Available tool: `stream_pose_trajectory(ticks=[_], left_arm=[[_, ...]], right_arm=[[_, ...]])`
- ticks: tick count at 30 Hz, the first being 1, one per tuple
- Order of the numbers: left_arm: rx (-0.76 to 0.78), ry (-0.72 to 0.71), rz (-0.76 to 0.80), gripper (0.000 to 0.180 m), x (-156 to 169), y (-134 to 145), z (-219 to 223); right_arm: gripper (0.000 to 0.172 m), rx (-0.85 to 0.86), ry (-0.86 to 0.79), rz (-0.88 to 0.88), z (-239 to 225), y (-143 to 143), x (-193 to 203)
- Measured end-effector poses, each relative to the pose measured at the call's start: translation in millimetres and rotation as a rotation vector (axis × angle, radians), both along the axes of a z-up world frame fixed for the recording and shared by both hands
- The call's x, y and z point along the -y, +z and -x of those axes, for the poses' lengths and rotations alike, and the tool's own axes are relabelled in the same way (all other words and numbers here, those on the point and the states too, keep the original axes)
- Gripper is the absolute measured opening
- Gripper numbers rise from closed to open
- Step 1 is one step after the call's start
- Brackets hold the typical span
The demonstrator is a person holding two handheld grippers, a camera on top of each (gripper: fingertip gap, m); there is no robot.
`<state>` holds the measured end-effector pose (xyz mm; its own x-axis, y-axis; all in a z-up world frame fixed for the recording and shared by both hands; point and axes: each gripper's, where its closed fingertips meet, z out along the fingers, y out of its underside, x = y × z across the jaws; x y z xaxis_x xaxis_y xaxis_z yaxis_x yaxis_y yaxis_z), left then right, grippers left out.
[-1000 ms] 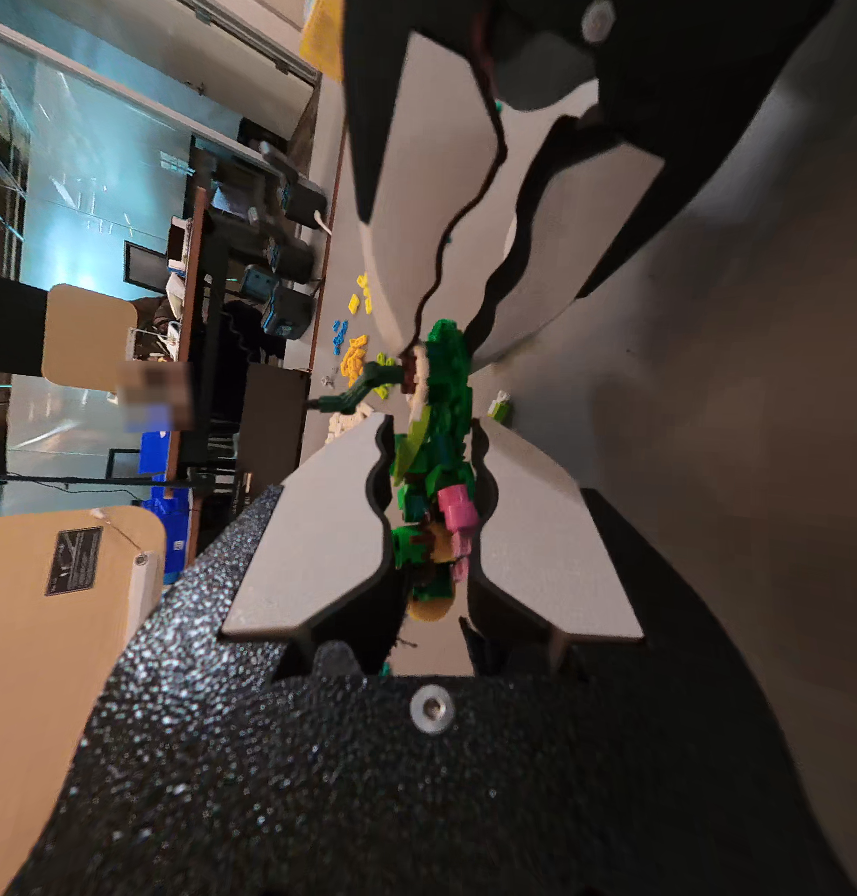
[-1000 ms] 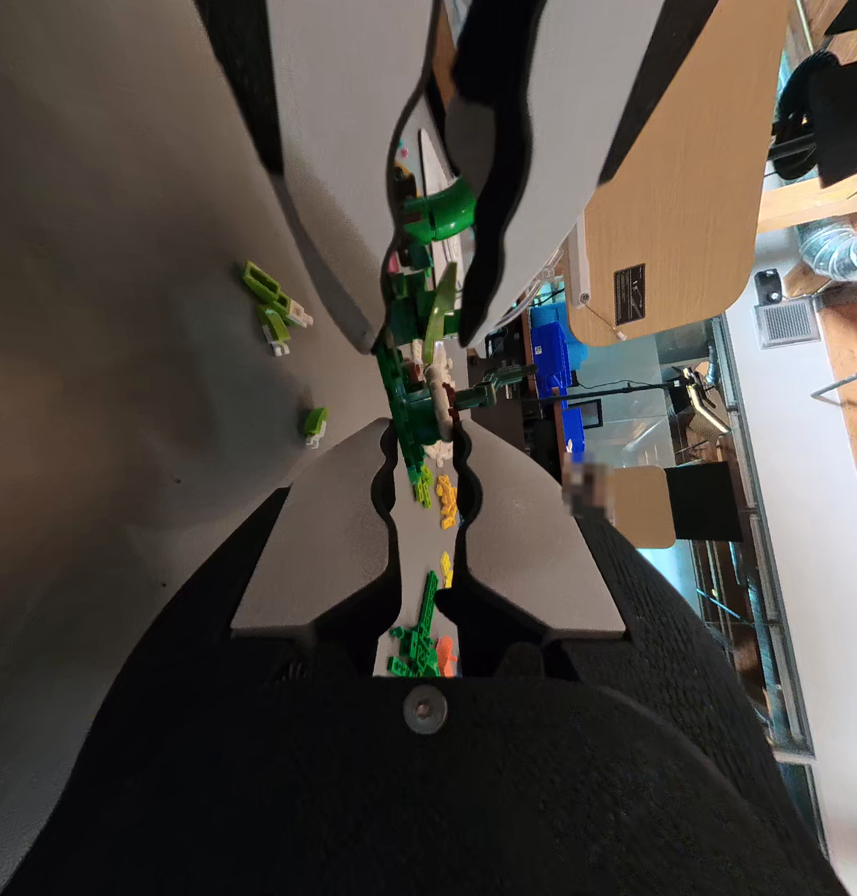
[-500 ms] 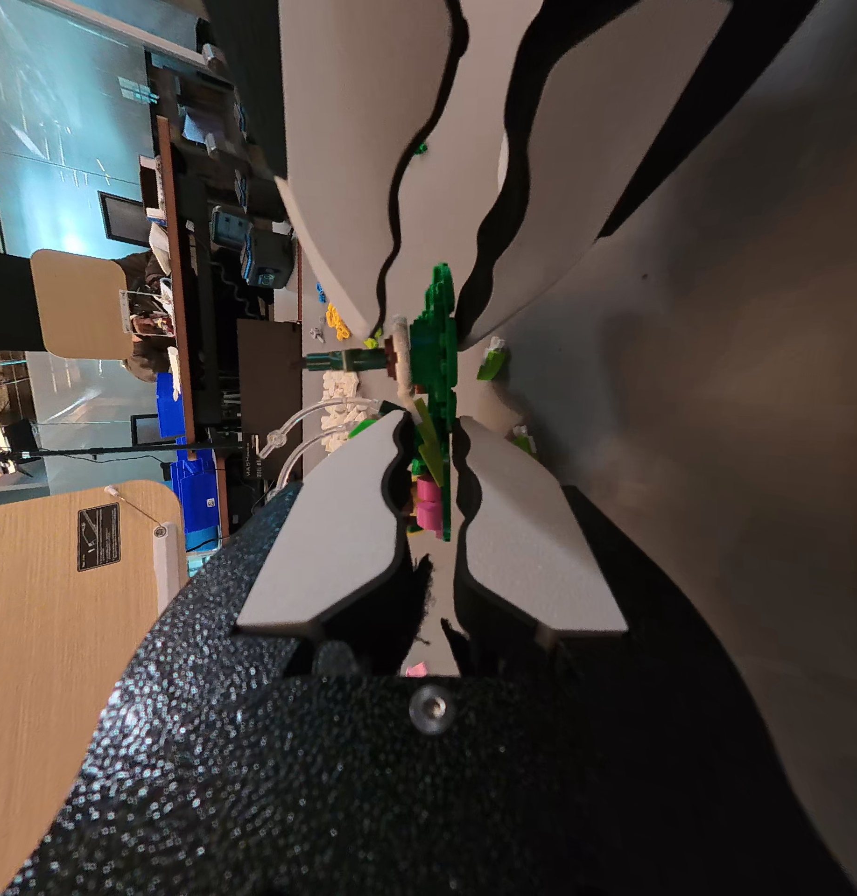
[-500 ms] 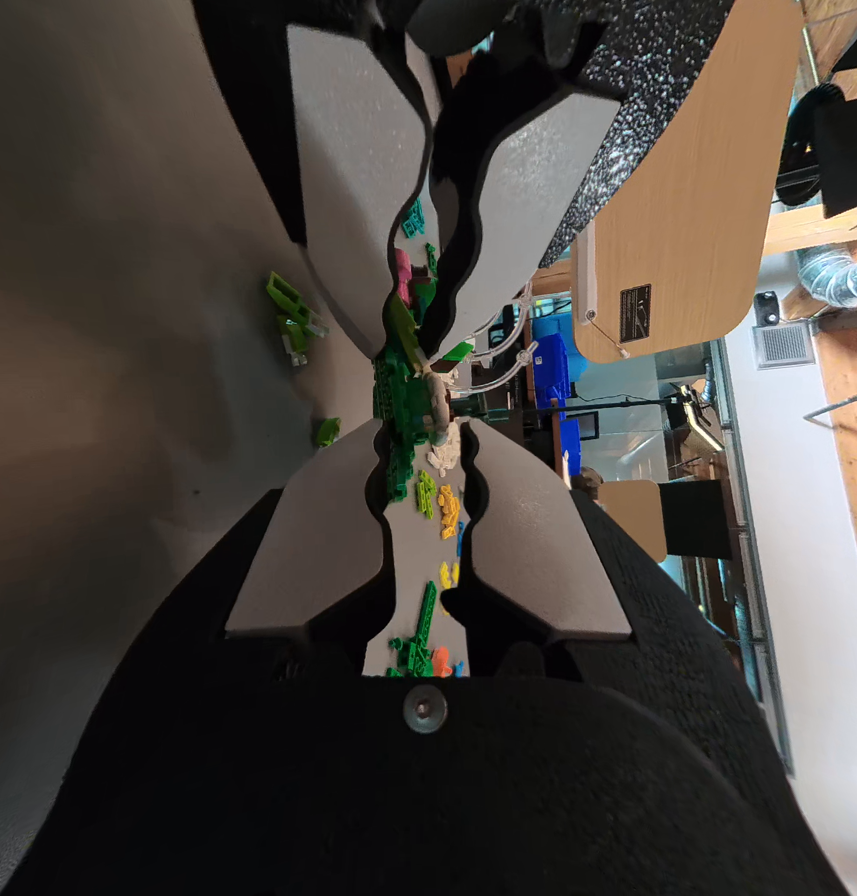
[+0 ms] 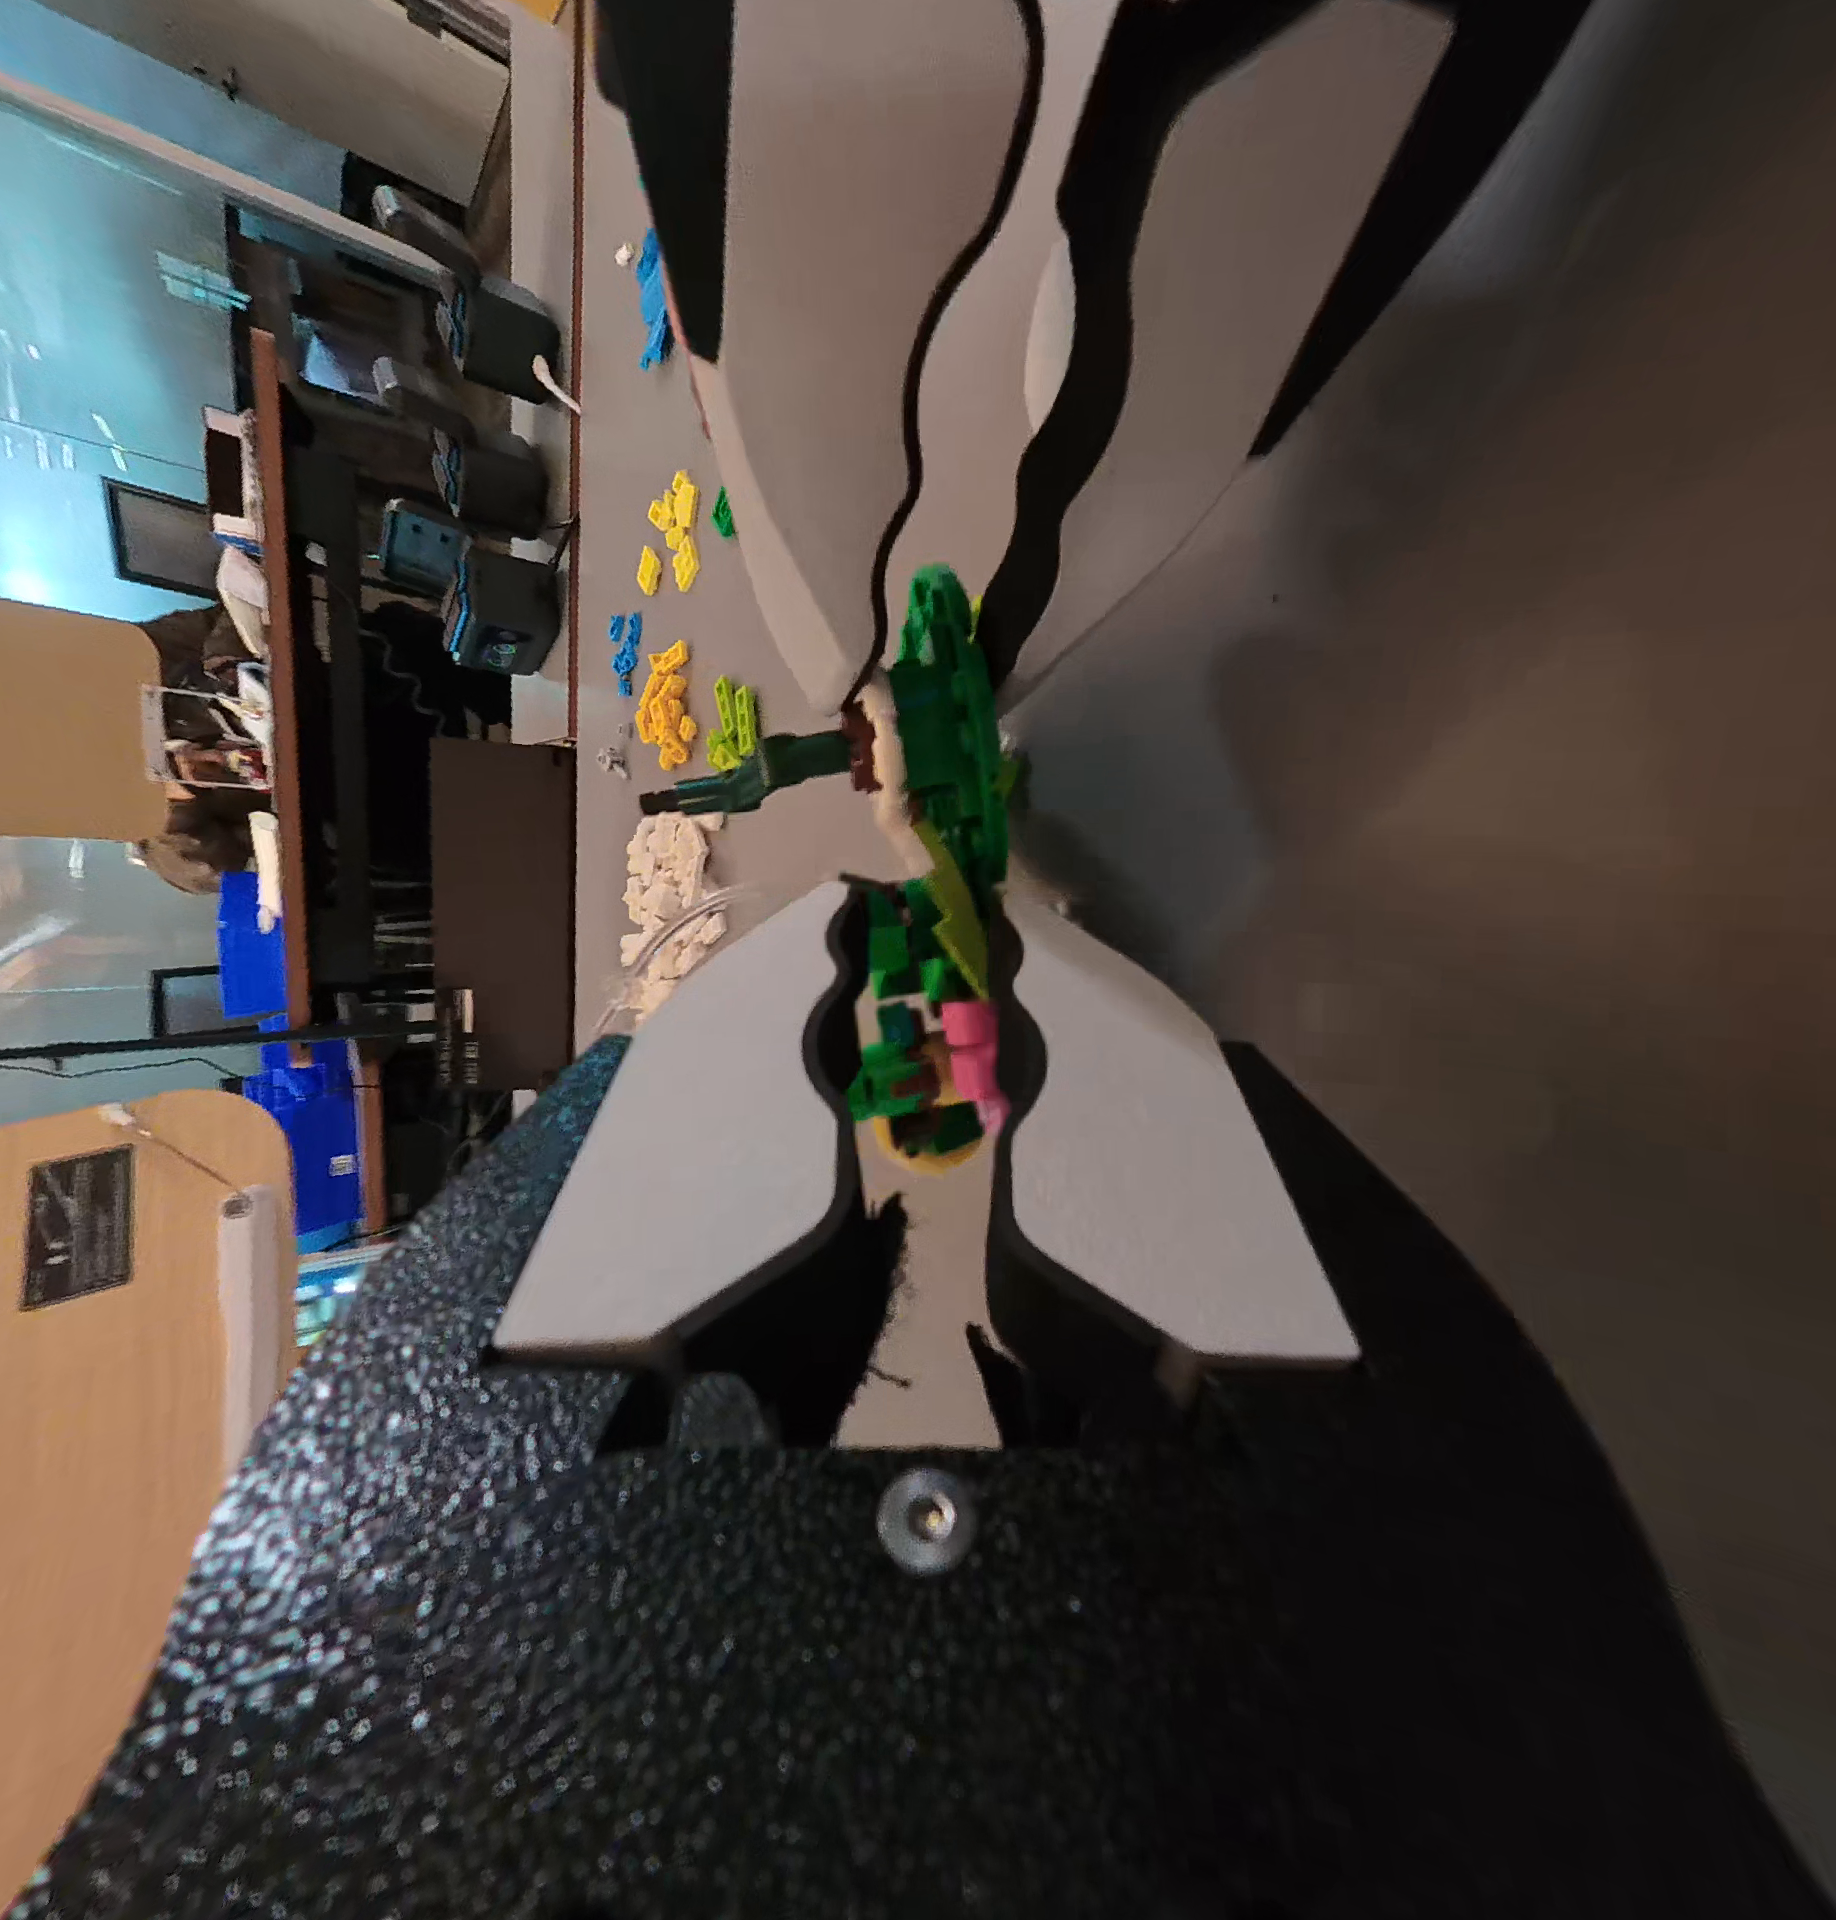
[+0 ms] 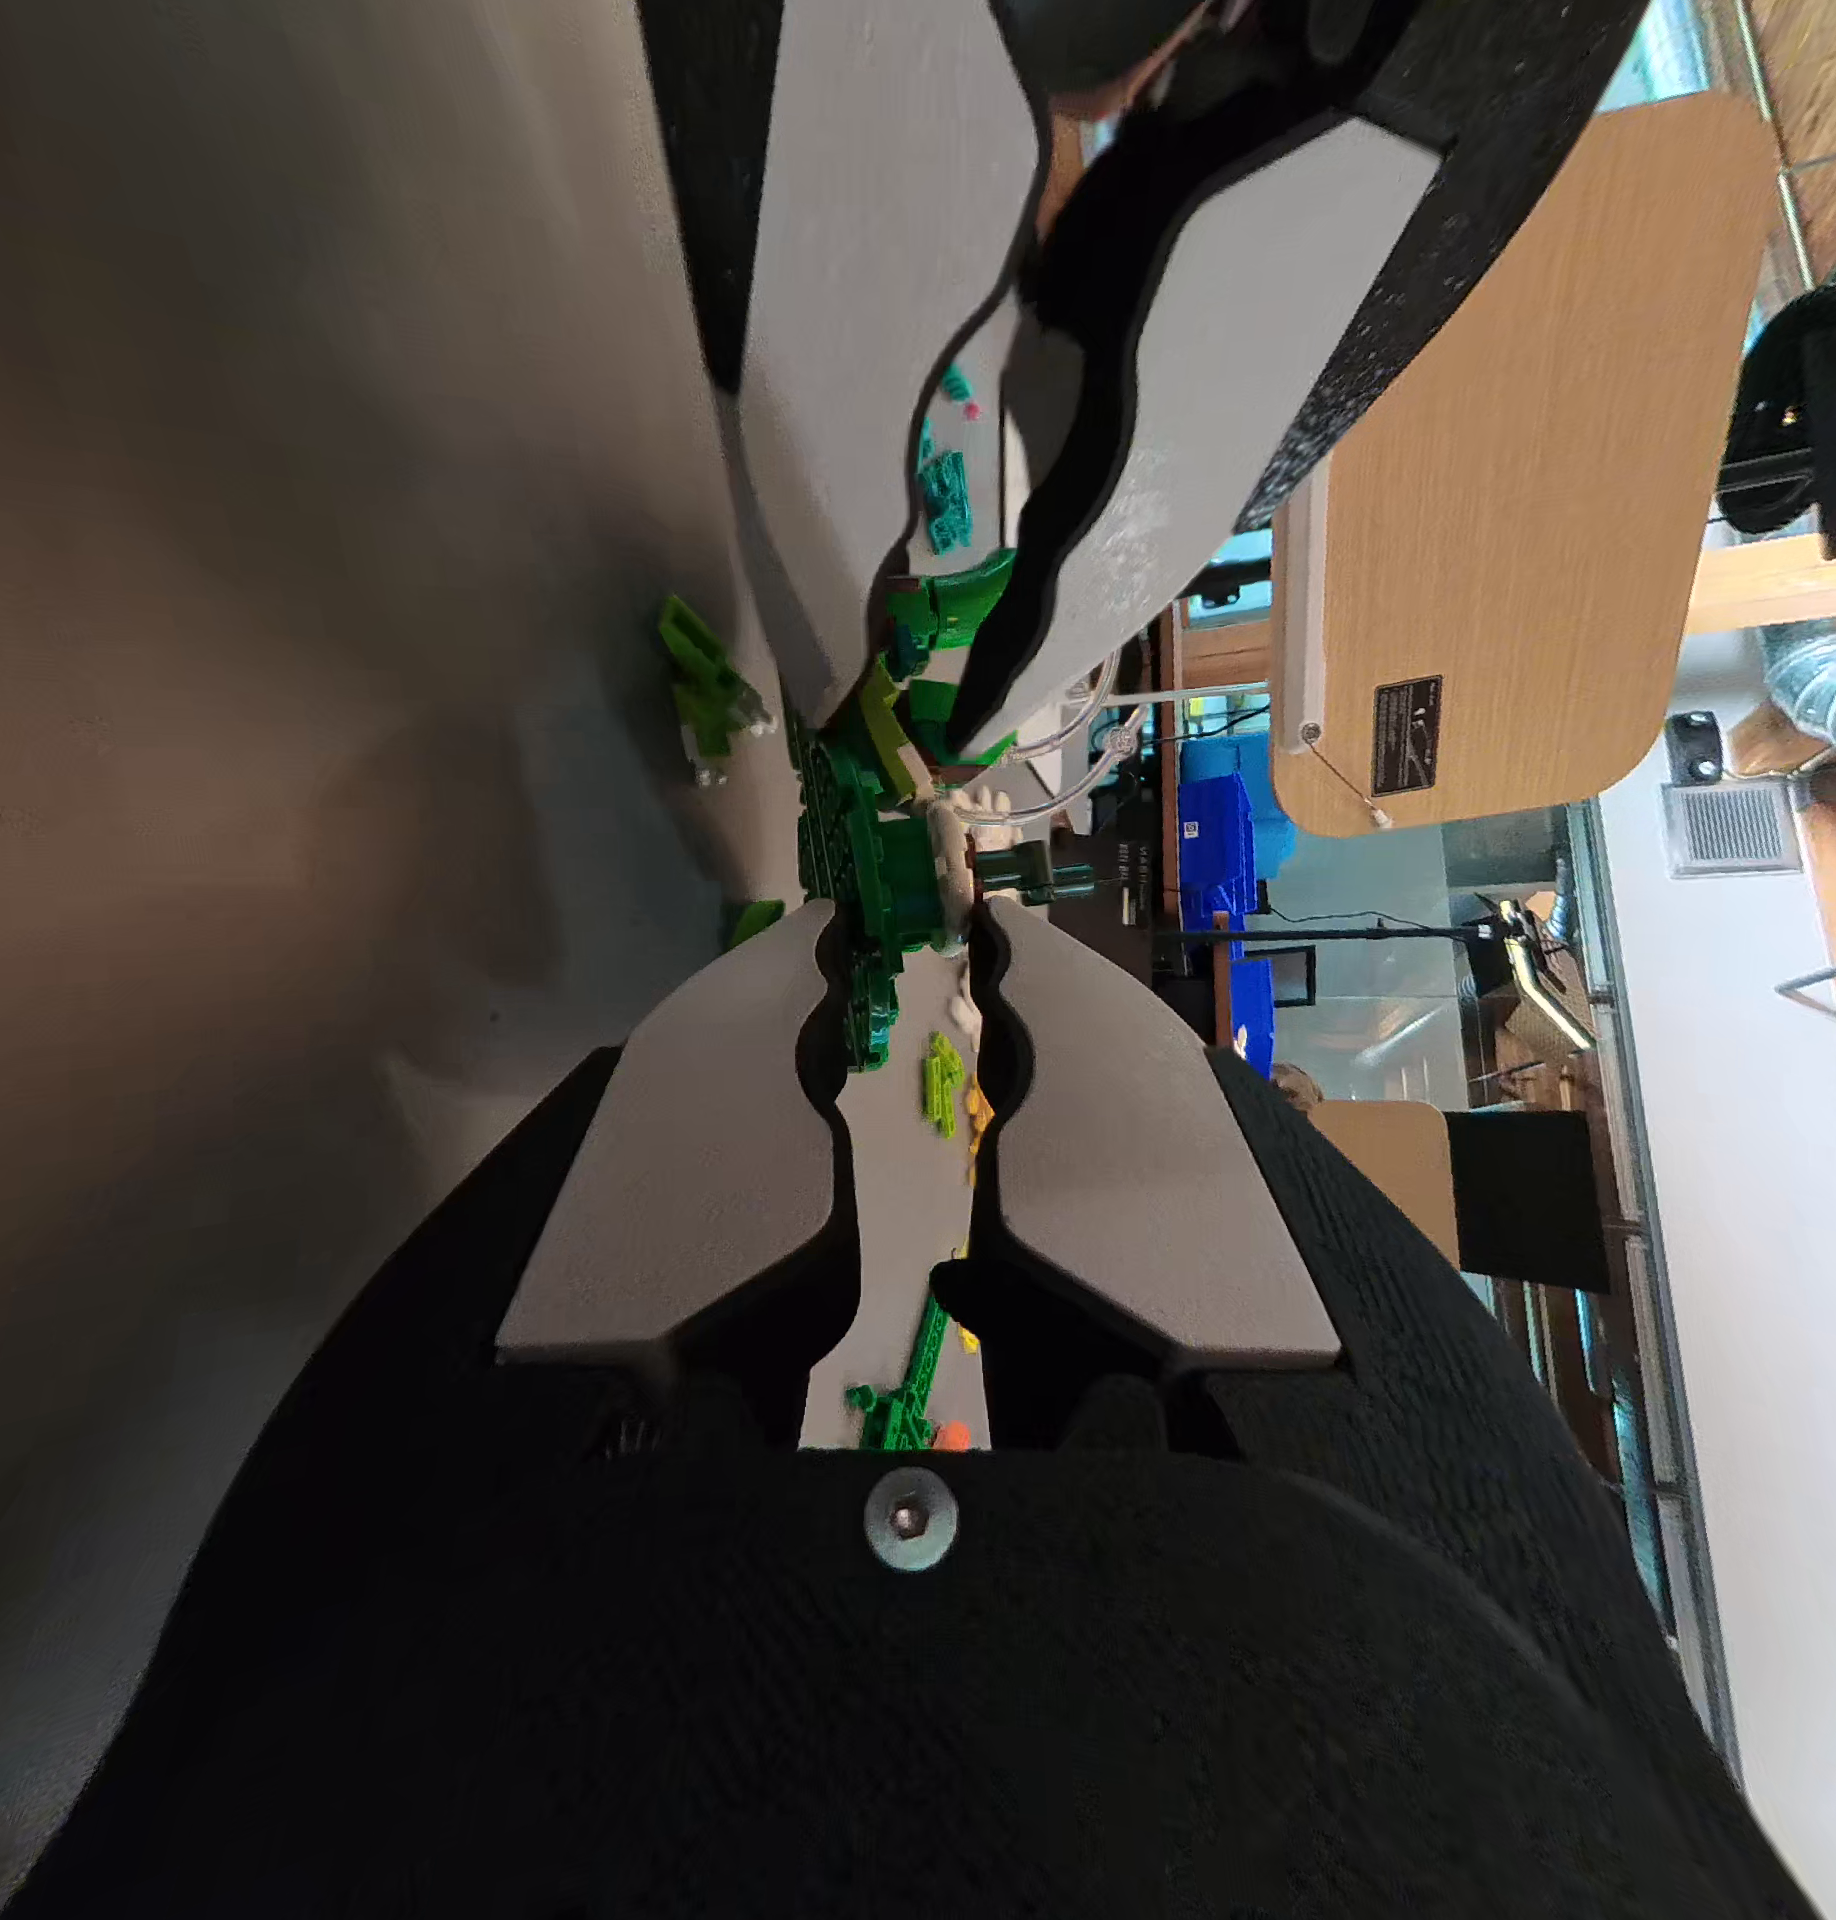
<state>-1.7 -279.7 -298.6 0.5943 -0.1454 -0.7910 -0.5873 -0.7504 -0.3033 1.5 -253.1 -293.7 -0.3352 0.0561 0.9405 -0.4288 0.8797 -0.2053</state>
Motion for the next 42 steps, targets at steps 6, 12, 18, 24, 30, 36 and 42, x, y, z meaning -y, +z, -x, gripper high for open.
stream_pose_trajectory(ticks=[6,12,18,24,30,36,42], left_arm=[[-0.021,-0.021,0.033,0.019,3,-2,-2],[0.014,-0.028,0.018,0.014,4,1,-7],[0.060,-0.010,-0.009,0.015,6,2,-4],[0.157,0.046,-0.108,0.010,3,2,0],[0.163,0.008,-0.119,0.012,-1,2,-5],[0.229,0.016,-0.109,0.010,1,-3,-8],[0.230,0.011,-0.100,0.006,0,-2,-10]], right_arm=[[0.020,0.006,0.021,0.003,-3,-1,1],[0.020,-0.007,0.051,0.010,-7,3,1],[0.020,-0.012,0.073,0.013,-10,5,4],[0.020,-0.007,0.086,0.043,-11,9,3],[0.019,0.023,0.097,0.045,-12,4,6],[0.019,0.047,0.128,0.046,-17,2,10],[0.019,0.062,0.145,0.056,-19,5,10]])
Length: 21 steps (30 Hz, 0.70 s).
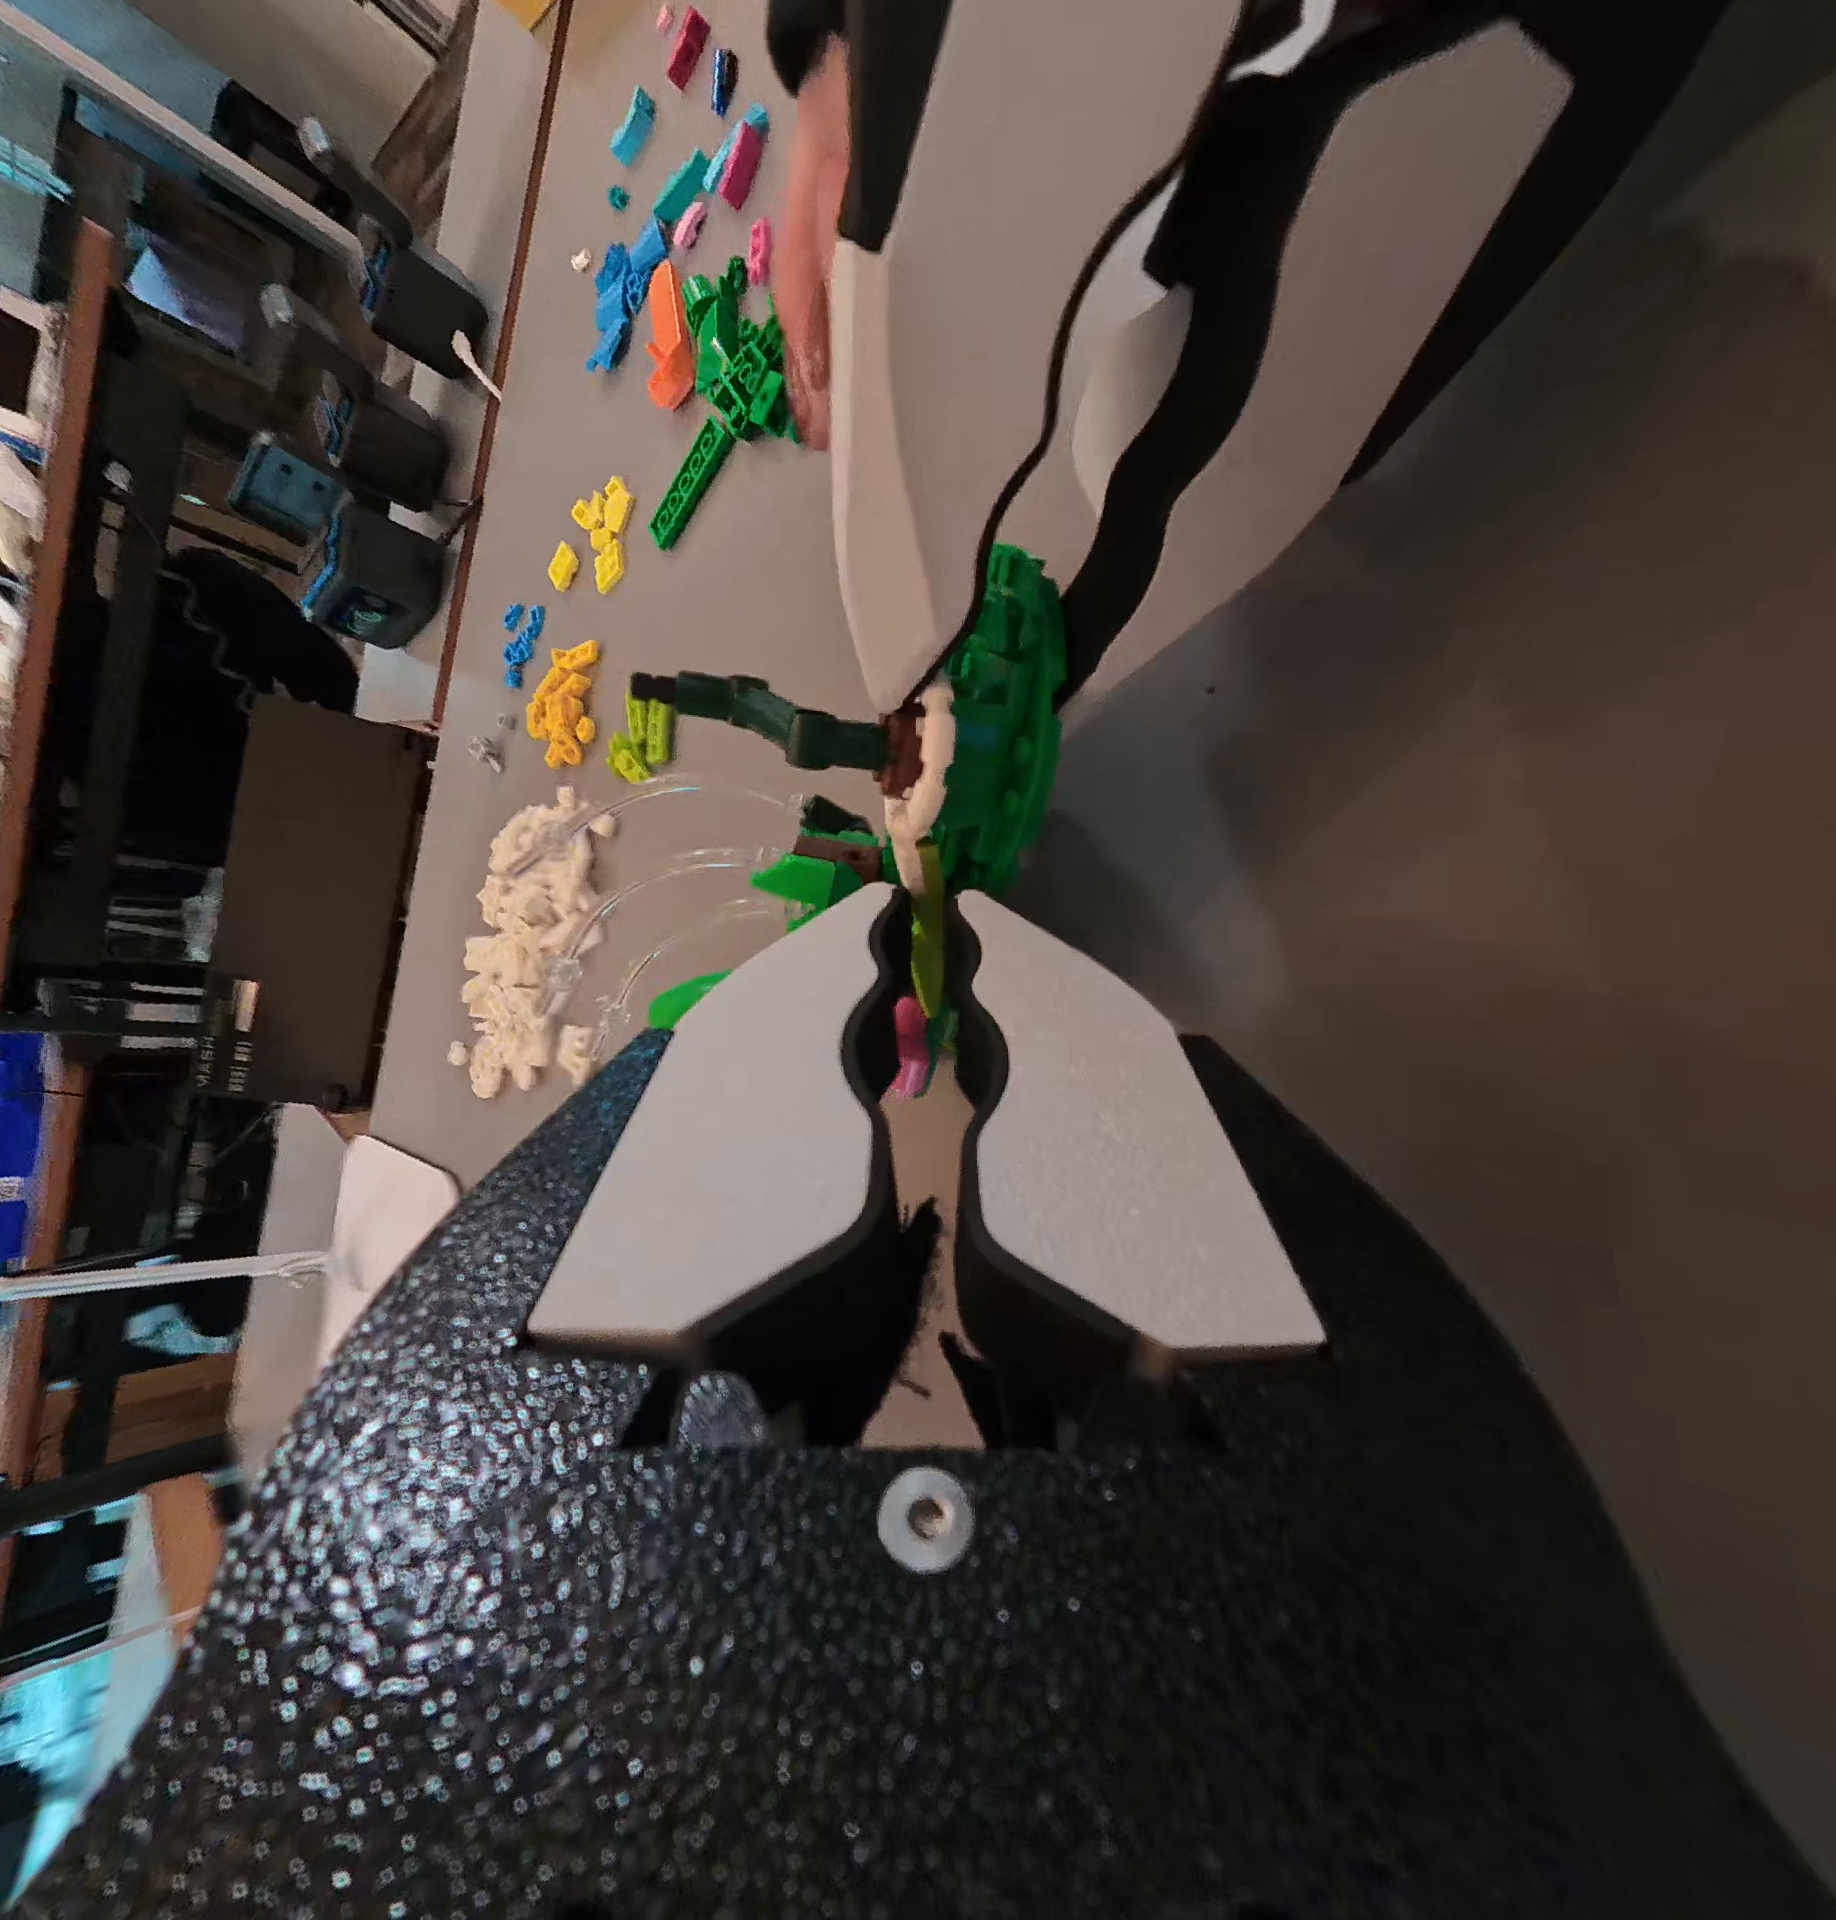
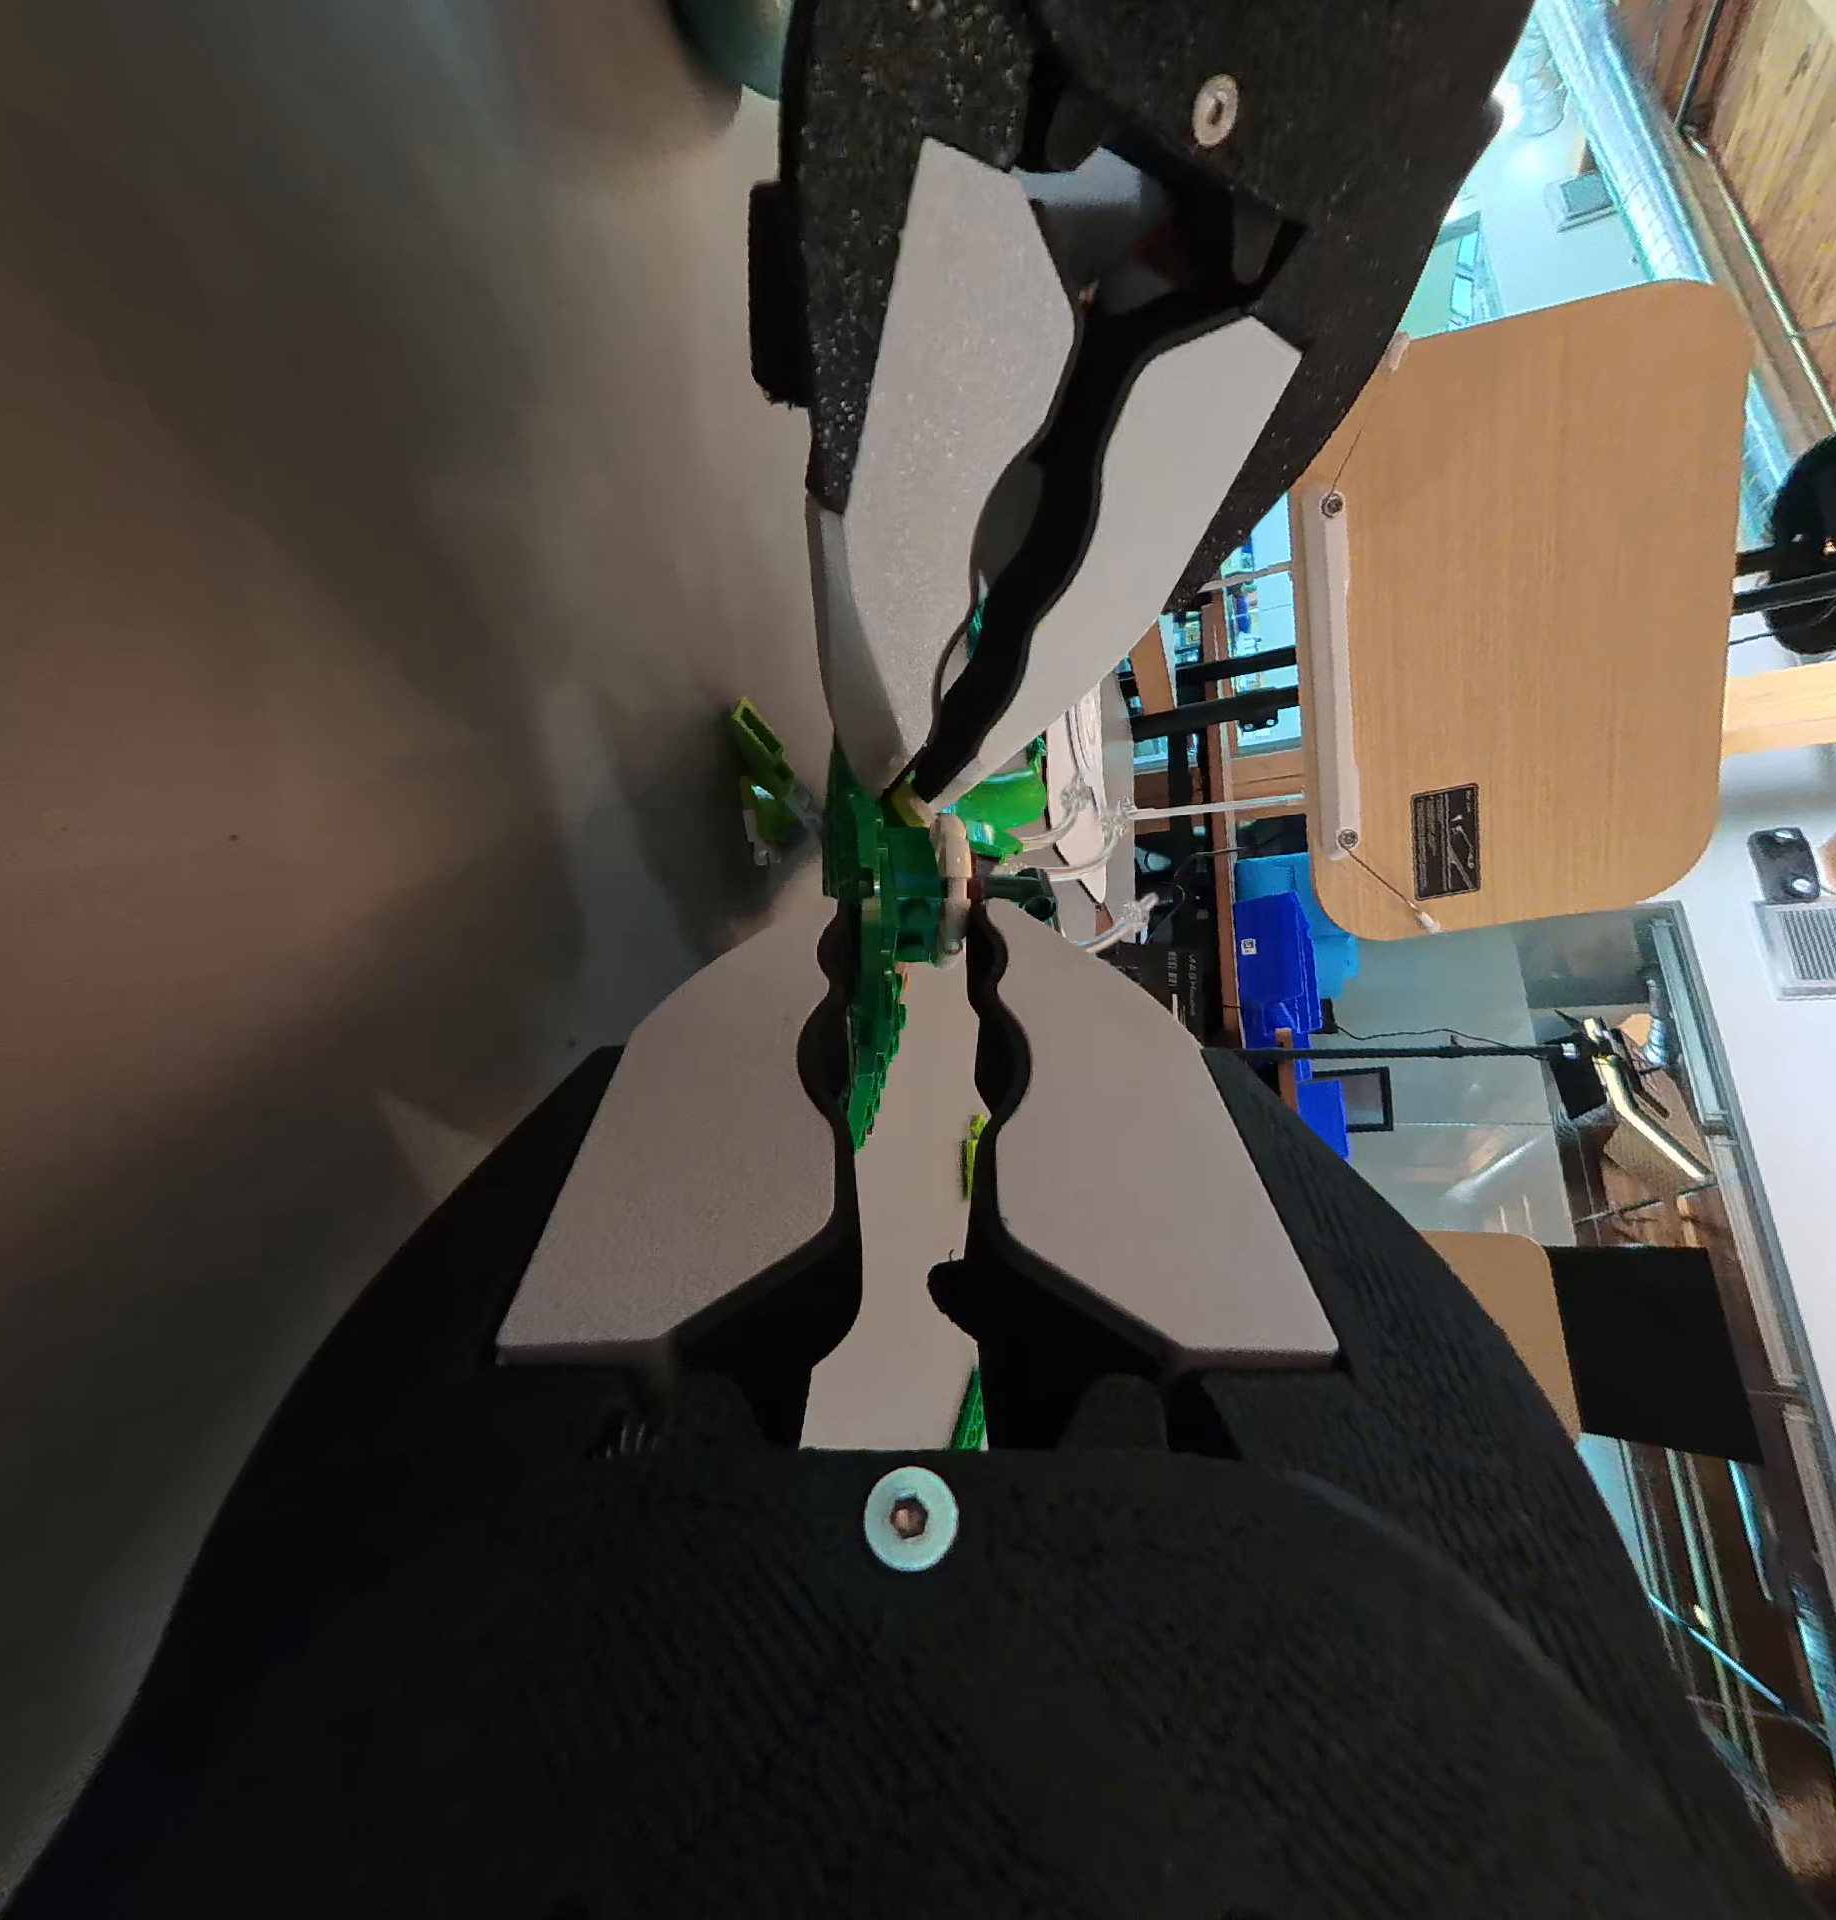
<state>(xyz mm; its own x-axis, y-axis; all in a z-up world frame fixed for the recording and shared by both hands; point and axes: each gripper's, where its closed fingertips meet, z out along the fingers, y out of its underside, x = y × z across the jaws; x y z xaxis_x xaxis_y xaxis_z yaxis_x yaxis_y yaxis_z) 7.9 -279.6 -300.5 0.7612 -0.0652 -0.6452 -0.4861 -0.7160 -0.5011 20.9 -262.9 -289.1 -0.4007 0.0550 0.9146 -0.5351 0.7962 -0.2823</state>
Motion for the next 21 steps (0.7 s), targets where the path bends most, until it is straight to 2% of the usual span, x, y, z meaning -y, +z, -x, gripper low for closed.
stream_pose_trajectory(ticks=[7,11,13,14,21], left_arm=[[-0.236,-0.050,0.007,0.006,-5,9,2],[-0.236,-0.027,0.000,0.024,-5,10,6],[-0.222,-0.040,0.013,0.016,-4,7,5],[-0.216,-0.051,0.017,0.007,-4,5,3],[-0.280,-0.065,0.034,0.005,-6,10,2]], right_arm=[[0.019,0.003,0.009,0.041,-2,8,-3],[0.019,0.029,0.036,0.046,-5,5,1],[0.019,0.028,0.041,0.052,-6,6,3],[0.019,0.028,0.040,0.059,-6,8,3],[0.019,0.026,0.026,0.049,-5,12,-3]])
